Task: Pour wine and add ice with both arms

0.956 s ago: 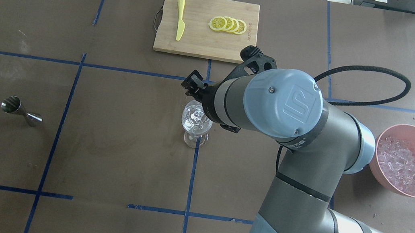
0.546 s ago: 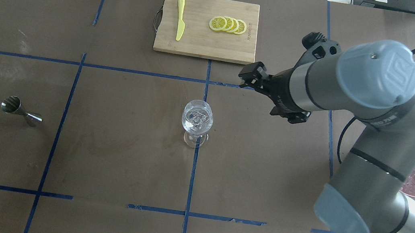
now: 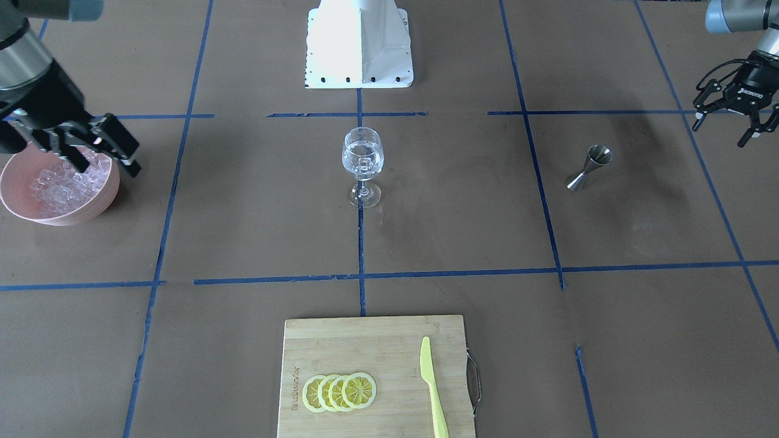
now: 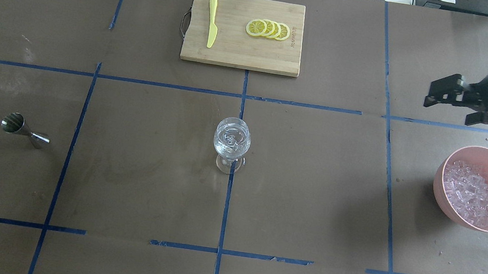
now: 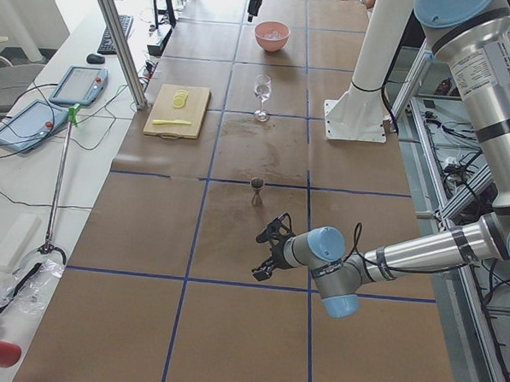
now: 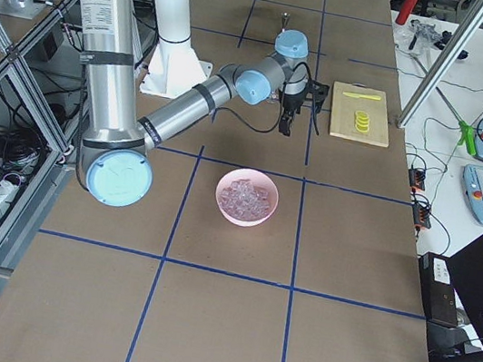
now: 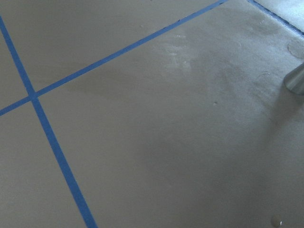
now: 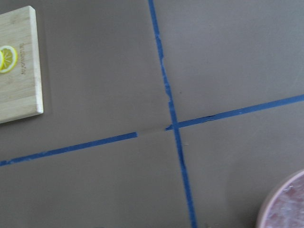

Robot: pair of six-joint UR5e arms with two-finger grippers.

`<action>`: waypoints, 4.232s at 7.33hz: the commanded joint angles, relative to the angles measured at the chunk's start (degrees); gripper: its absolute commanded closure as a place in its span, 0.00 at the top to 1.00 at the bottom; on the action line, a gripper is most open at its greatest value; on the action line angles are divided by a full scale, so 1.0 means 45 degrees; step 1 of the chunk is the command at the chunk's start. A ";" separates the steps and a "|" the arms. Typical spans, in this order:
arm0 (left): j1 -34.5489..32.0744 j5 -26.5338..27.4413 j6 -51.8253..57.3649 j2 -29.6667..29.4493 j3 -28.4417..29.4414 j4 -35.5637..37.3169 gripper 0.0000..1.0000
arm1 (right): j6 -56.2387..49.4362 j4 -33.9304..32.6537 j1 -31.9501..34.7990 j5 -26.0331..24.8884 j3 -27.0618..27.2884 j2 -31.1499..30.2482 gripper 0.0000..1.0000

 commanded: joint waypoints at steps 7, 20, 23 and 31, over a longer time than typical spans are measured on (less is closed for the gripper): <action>-0.4615 -0.4023 0.4530 -0.4249 -0.3230 1.4577 1.00 | -1.1861 -0.0038 0.5191 0.1723 -0.4750 -0.1461 1.00; -0.6029 -0.3985 0.7200 -0.3478 -0.3211 1.7862 1.00 | -1.1801 0.0003 0.5074 0.2308 -0.5139 -0.1836 1.00; -0.5932 -0.5232 0.5026 -0.3458 -0.3465 1.8604 1.00 | -1.1723 0.0003 0.5074 0.2386 -0.5139 -0.1855 1.00; -0.5911 -0.3438 0.5574 -0.2951 -0.4151 1.8469 1.00 | -1.1762 0.0042 0.5054 0.2327 -0.5139 -0.1894 1.00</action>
